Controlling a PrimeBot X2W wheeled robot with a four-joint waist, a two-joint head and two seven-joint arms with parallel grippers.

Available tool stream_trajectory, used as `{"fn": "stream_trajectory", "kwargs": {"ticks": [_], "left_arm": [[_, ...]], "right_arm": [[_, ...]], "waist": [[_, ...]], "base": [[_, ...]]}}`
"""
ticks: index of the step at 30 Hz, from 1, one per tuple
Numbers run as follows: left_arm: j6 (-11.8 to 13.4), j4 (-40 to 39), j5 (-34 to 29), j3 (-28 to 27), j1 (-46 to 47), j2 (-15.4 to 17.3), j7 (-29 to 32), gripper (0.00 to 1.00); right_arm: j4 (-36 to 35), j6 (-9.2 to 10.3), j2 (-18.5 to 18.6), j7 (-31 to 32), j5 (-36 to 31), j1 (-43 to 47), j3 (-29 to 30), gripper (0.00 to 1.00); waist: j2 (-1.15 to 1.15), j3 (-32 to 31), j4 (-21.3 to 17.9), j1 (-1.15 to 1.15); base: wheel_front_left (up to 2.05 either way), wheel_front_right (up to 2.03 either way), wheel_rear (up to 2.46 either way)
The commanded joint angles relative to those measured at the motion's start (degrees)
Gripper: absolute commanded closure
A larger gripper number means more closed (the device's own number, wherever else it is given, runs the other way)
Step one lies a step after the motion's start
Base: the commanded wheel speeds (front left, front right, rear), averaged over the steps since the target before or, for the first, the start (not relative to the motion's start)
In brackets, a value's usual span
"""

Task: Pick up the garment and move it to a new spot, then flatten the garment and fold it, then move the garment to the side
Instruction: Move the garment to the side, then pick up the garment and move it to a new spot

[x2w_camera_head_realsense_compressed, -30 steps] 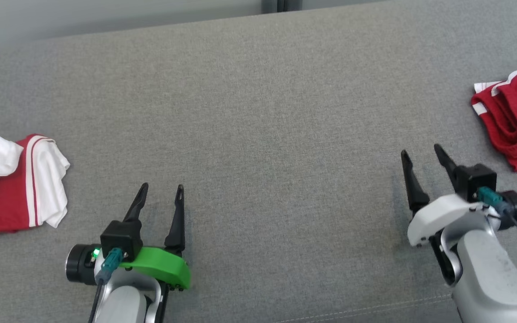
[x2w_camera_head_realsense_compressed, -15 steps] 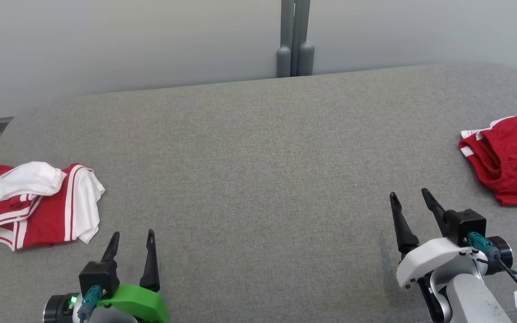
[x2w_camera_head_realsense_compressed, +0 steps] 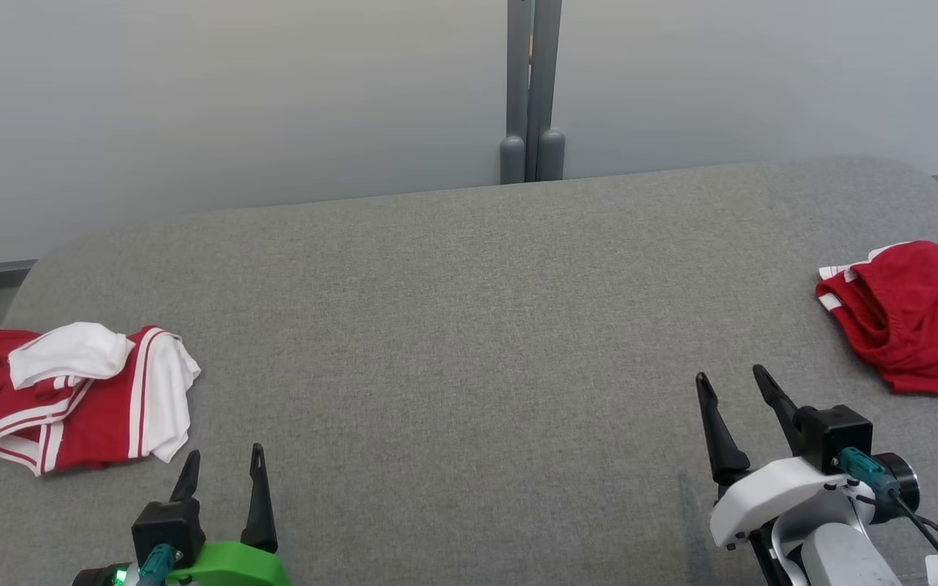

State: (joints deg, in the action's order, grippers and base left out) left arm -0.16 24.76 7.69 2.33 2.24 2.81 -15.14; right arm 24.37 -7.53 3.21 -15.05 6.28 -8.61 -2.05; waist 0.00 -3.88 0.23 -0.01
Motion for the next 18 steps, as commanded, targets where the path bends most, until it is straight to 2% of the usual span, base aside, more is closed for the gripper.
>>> {"fn": "stream_trajectory", "kwargs": {"ticks": [1,11,18], "left_arm": [[0.3,-0.2,-0.4,-0.2,-0.9,0.2,0.0,0.0],[-0.2,-0.1,-0.6,0.3,-0.6,0.2,0.0,0.0],[0.1,0.5,-0.4,-0.2,0.0,0.2,0.0,0.0]], "right_arm": [[-0.3,0.09,0.0,-0.2,-0.1,0.7,-0.2,0.0],[-0.1,0.09,-0.1,-0.2,0.1,0.8,-0.3,0.0],[0.0,0.09,0.2,-0.2,0.2,0.6,-1.3,0.0]], "waist": [[0.0,-0.1,-0.1,0.01],[0.0,0.5,0.6,0.01],[0.0,1.3,4.7,0.01]], "base": [[0.0,0.0,0.0],[0.0,0.0,0.0],[0.0,0.0,0.0]]}}
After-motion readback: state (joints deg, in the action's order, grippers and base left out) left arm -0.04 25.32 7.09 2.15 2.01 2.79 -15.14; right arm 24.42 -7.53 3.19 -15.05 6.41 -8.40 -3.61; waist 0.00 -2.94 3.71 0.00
